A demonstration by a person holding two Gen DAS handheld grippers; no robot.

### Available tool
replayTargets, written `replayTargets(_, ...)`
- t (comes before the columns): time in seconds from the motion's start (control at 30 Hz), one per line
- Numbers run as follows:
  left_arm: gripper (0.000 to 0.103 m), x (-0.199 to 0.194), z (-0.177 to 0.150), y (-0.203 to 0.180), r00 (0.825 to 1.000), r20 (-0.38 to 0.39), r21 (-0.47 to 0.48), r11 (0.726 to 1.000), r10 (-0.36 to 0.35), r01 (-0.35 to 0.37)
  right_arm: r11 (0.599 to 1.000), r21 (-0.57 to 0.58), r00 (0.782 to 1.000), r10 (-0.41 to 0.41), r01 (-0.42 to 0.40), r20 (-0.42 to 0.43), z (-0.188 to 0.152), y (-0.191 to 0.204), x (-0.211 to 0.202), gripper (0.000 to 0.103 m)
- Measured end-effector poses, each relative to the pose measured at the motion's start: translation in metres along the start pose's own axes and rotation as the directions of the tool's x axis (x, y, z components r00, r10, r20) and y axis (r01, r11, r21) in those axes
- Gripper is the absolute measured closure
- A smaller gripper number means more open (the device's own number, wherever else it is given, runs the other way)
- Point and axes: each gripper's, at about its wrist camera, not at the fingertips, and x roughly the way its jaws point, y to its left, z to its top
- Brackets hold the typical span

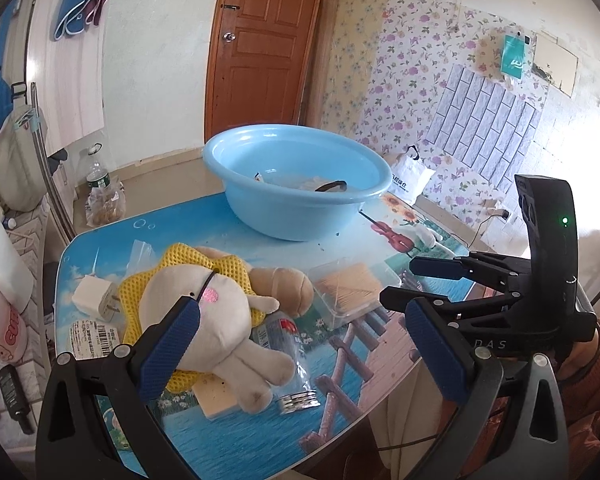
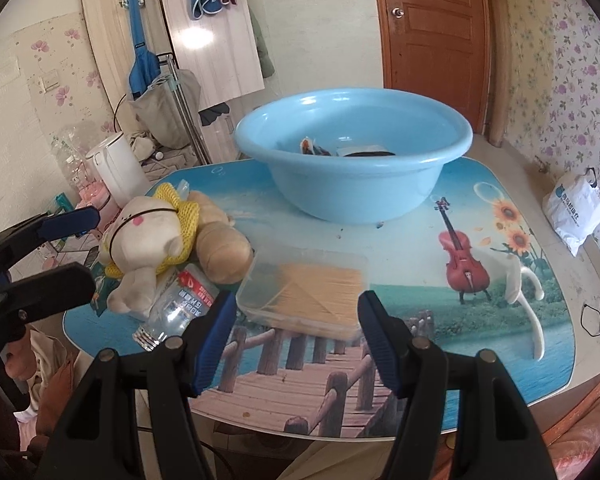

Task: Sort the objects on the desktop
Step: 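Withdraw both open grippers from the basin back over the table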

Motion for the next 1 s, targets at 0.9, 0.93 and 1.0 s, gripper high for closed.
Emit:
replayTargets(0.9, 0.0, 0.0, -0.024, 0.016, 0.999, -0.011, 0.006, 0.999, -0.032, 0.032, 0.998, 0.06, 0.997, 0.017, -0.013, -0.072, -0.008, -0.008, 0.02, 0.026)
replayTargets(0.93, 0.0, -0.001, -0.026, 0.018, 1.0, -0.01, 0.005, 1.0, -0.029, 0.029, 0.998, 0.061, 0.997, 0.016, -0.012, -0.074, -0.008, -0.008, 0.02, 0.026)
replayTargets(1.0, 0.0, -0.003, -0.029, 0.021, 1.0, -0.011, 0.003, 1.0, -0.018, 0.018, 0.998, 0.06, 0.997, 0.011, -0.006, -0.076, -0.009, -0.007, 0.021, 0.022)
